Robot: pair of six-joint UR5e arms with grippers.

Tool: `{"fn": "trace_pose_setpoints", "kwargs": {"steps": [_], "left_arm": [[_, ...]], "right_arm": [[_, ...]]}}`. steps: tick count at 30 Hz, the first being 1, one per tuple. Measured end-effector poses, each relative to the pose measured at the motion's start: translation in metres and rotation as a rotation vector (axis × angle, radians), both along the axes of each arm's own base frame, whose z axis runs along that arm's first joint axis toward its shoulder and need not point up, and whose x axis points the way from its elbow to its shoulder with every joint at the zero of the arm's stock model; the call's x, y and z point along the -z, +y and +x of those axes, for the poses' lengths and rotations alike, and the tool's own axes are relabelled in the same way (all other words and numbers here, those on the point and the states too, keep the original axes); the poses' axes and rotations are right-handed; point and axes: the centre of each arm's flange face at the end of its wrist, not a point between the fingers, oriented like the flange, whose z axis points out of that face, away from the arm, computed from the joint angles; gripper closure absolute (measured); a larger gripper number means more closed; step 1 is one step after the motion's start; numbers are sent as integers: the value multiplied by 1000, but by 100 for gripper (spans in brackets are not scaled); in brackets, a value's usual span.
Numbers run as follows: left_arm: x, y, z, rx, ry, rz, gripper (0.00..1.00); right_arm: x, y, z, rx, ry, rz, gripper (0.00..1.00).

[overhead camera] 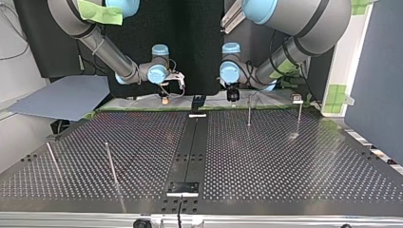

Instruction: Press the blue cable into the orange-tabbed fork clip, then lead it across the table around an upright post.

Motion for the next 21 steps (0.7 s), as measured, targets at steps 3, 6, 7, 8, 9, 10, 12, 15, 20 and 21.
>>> {"fn": "trace_pose_setpoints", "kwargs": {"steps": [3,6,7,8,9,10,12,15,20,21], "left_arm": [[-1,0,1,-12,-3,3,75],[-2,1,1,-20,-5,6,88],[-2,1,1,-21,-5,6,98],[-2,1,1,-22,-5,7,98],[-2,1,1,-22,-5,7,98],[-2,1,1,-22,-5,8,98],[-2,1,1,-22,-4,12,98],[-2,1,1,-20,-3,22,98],[-2,1,1,-17,-2,40,98],[-2,1,1,-16,-1,43,98]], "right_arm": [[1,0,0,-1,0,1,100],[1,0,0,-1,0,1,100],[1,0,-1,-1,0,1,100],[1,0,-1,-1,0,1,100],[1,-1,-1,0,0,2,100],[1,-1,-1,0,0,2,100],[1,-1,-2,0,0,2,100],[1,-1,-2,0,0,3,100],[1,-1,-2,0,0,3,100],[1,-2,-2,0,-1,3,100]]}}
